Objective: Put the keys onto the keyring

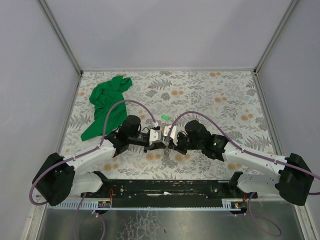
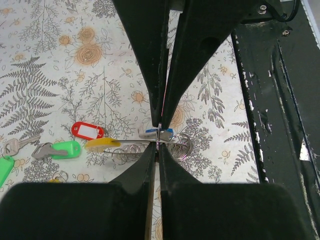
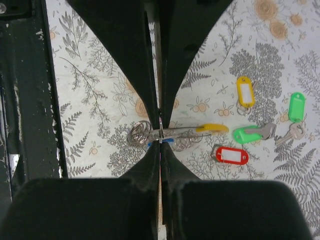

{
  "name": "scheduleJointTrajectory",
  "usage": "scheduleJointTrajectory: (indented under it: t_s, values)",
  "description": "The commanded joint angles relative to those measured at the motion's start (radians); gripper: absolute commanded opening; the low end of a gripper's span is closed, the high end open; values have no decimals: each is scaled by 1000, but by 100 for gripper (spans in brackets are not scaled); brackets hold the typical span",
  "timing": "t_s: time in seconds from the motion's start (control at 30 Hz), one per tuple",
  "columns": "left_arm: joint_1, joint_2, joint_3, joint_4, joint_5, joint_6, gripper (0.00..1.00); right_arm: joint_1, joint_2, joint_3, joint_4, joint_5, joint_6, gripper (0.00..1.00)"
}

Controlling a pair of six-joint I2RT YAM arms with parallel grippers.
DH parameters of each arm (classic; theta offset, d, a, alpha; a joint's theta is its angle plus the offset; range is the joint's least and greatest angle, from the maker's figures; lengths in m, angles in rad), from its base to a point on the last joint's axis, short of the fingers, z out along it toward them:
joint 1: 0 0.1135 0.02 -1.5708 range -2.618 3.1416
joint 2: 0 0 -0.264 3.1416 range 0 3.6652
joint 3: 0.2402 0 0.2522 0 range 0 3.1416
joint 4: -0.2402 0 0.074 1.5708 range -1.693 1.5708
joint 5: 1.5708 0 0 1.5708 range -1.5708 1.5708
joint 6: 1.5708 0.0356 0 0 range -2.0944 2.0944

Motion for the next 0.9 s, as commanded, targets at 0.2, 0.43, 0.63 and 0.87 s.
scheduleJointTrajectory:
  t_s: [0.2,0.43,0.63,0.87]
  values:
    - [-12,-1,29,36,29,-8,0,31,-1,15,155,-12,-7,0]
    - [-12,-13,34,43,-23,-54,0,34,-40,-7,124,7,-35,0]
    - [-11,7,56,44,-97,-138,0,38,-53,-16,108,27,-54,0]
    - [-10,37,84,11,-110,-155,0,49,-51,-13,89,68,-67,0]
